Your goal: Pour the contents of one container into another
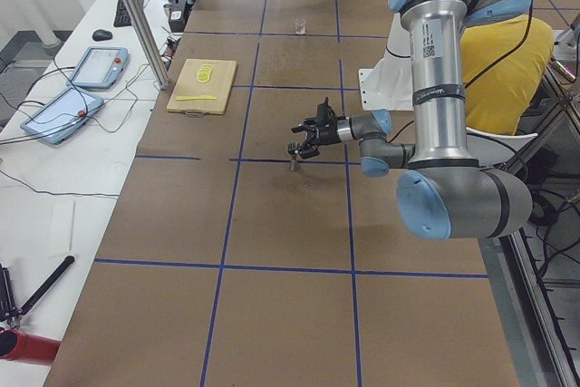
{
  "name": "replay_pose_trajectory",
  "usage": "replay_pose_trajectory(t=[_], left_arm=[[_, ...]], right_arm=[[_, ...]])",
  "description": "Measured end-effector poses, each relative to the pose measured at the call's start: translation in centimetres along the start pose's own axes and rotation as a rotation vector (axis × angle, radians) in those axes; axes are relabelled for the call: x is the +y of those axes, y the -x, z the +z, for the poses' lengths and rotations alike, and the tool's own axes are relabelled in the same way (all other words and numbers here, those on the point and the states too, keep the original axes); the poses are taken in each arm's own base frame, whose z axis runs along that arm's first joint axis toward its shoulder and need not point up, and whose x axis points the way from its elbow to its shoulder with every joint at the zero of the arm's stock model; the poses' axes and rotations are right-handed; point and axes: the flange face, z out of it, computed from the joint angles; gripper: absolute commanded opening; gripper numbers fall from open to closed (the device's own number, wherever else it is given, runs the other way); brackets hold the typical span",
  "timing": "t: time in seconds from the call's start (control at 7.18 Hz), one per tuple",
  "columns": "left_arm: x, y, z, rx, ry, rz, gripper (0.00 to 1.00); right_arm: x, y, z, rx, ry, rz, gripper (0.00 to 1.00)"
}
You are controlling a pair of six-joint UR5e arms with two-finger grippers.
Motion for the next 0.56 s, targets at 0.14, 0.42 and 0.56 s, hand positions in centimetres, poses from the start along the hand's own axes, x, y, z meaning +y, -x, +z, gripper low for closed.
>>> replay_pose_trajectory(t=[0.14, 0.42, 0.56], left_arm=[[1.4, 0.3, -0.1, -0.002, 0.004, -0.008, 0.99], [3.8, 1.3, 0.5, -0.018, 0.0, 0.016, 0.99], [4.8, 1.2, 0.9, -0.022, -0.001, 0.024, 0.99]], right_arm=[[0.0, 0.0, 0.0, 0.0, 0.0, -0.002, 1.0], [0.0, 0.1, 0.0, 0.0, -0.001, -0.004, 1.0], [0.0, 0.1, 0.0, 0.0, -0.001, -0.005, 1.0]])
